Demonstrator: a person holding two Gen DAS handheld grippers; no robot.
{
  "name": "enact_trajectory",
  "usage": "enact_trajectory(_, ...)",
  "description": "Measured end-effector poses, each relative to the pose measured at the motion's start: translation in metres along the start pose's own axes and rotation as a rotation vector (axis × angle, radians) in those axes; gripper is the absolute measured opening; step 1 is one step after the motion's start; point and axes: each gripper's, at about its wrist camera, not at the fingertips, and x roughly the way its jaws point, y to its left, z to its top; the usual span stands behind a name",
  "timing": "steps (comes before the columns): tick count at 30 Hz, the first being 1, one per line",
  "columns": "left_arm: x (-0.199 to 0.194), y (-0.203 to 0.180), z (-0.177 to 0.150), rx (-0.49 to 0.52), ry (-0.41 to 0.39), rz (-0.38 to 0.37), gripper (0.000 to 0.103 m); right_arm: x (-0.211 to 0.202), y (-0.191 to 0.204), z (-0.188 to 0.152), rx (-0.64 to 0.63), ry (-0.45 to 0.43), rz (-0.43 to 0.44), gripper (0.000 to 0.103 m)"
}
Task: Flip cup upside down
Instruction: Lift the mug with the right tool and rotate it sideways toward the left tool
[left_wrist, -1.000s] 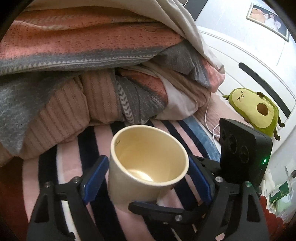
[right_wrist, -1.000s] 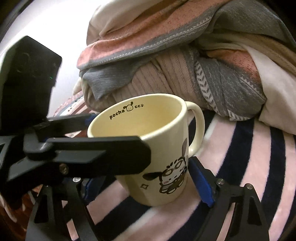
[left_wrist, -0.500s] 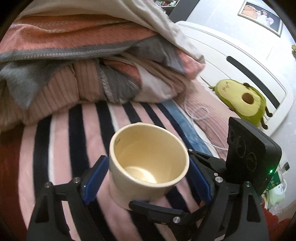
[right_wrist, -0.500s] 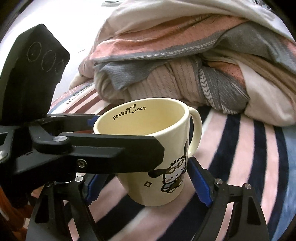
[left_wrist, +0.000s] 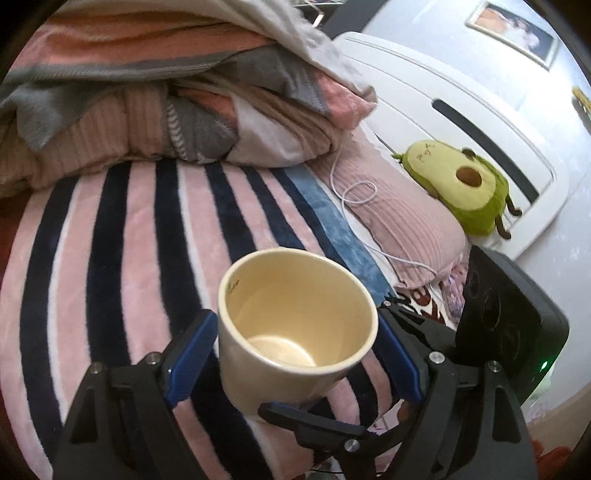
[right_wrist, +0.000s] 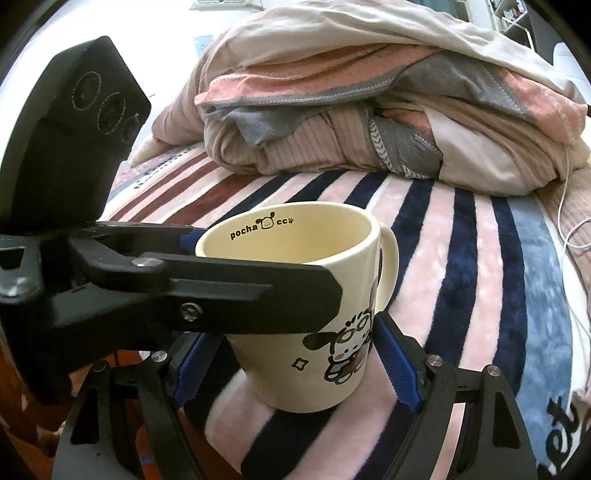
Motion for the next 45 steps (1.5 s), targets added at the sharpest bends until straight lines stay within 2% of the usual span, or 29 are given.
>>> enact_trajectory(5, -0.017, 0.042, -0.001, -0.11, -0.015, 0.021, 0.084, 0.013, 0.012, 0.011, -0.074, -0.008, -0.034, 0.08)
enact_trajectory(7, -0.025, 0.061, -0.004, -0.147, -0.012, 0.052, 0.084, 0.016, 0.012, 0.019, -0.071, -0.034, -0.006, 0.078)
enact_trajectory(10, -0.039, 0.087, -0.01, -0.2, -0.021, 0.061, 0.084, 0.026, 0.011, 0.031, -0.061, -0.047, 0.062, 0.072)
enact_trajectory(14, -0.055, 0.105, -0.011, -0.202, -0.033, 0.114, 0.084, 0.044, 0.026, 0.034, -0.139, -0.026, -0.01, 0.075)
enact_trajectory(17, -0.065, 0.1, -0.001, -0.135, -0.044, 0.141, 0.084, 0.044, 0.021, 0.03, -0.125, -0.035, -0.003, 0.075)
enact_trajectory(19, -0.065, 0.084, 0.012, -0.046, -0.032, 0.114, 0.084, 0.041, 0.014, 0.028, -0.081, -0.031, 0.008, 0.075)
enact_trajectory(21, -0.06, 0.061, 0.027, 0.081, -0.012, 0.119, 0.085, 0.033, 0.007, 0.021, -0.021, -0.043, 0.022, 0.075)
enact_trajectory(24, -0.039, 0.03, 0.047, 0.259, 0.047, 0.138, 0.087, 0.019, 0.002, 0.007, 0.058, -0.09, 0.044, 0.077)
enact_trajectory(27, -0.009, 0.013, 0.062, 0.358, 0.143, 0.093, 0.087, 0.012, 0.006, -0.007, 0.095, -0.095, 0.047, 0.079)
enact_trajectory(29, 0.009, 0.005, 0.067, 0.414, 0.199, 0.091, 0.087, 0.012, 0.011, -0.013, 0.105, -0.097, 0.036, 0.08)
enact_trajectory(33, 0.036, 0.007, 0.068, 0.442, 0.318, 0.037, 0.087, 0.025, 0.019, -0.014, 0.12, -0.097, -0.014, 0.08)
enact_trajectory(35, 0.042, 0.007, 0.065, 0.464, 0.331, 0.029, 0.087, 0.034, 0.021, -0.014, 0.117, -0.081, -0.036, 0.08)
enact_trajectory(37, 0.044, 0.005, 0.064, 0.471, 0.337, 0.021, 0.087, 0.042, 0.018, -0.014, 0.116, -0.052, -0.104, 0.08)
enact_trajectory(41, 0.046, 0.003, 0.057, 0.536, 0.362, 0.072, 0.087, 0.043, 0.01, -0.015, 0.116, -0.046, -0.105, 0.082)
enact_trajectory(45, 0.041, 0.01, 0.053, 0.543, 0.34, 0.094, 0.087, 0.039, 0.006, -0.013, 0.051, -0.034, -0.229, 0.091)
